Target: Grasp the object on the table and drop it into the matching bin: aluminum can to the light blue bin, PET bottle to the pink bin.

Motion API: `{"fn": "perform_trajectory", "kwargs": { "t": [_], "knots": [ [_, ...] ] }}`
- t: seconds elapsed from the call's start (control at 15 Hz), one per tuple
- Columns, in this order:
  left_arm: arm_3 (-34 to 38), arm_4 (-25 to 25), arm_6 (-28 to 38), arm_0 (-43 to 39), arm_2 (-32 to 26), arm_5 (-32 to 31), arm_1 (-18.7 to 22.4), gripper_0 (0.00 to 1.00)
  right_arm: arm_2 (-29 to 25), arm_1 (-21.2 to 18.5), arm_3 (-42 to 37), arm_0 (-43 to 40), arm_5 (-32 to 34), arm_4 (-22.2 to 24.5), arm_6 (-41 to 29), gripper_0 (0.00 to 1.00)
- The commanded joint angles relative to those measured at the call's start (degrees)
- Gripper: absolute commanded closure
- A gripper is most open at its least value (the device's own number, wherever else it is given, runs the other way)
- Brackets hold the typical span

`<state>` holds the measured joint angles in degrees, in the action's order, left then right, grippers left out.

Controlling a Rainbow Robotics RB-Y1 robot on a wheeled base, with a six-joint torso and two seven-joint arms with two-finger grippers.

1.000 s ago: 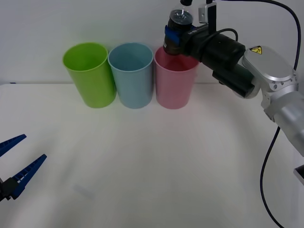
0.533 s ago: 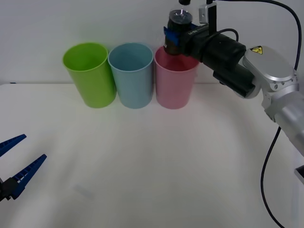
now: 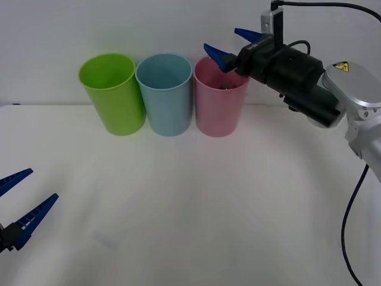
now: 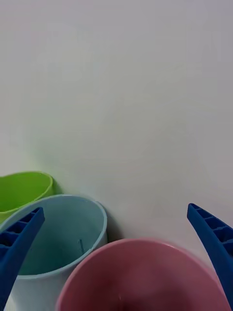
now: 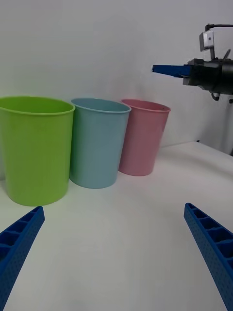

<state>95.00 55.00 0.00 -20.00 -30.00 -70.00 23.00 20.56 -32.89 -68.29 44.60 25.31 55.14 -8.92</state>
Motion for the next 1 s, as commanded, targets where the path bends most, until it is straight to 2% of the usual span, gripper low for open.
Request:
{"fn": "perform_trajectory", "kwargs": {
  "t": [0.07,0.53,1.0],
  "knots": [
    [0.0,0.0,0.0,0.0,0.0,0.0,0.0,0.00,-0.1,-3.6,-6.8,-4.7,0.0,-1.7,-0.1,0.00],
    [0.0,0.0,0.0,0.0,0.0,0.0,0.0,0.00,-0.5,-11.1,-18.9,-15.6,1.1,-6.3,0.3,0.00],
    [0.0,0.0,0.0,0.0,0.0,0.0,0.0,0.00,-7.0,-16.0,-32.8,-33.2,2.2,-6.3,1.9,0.00]
  ]
}}
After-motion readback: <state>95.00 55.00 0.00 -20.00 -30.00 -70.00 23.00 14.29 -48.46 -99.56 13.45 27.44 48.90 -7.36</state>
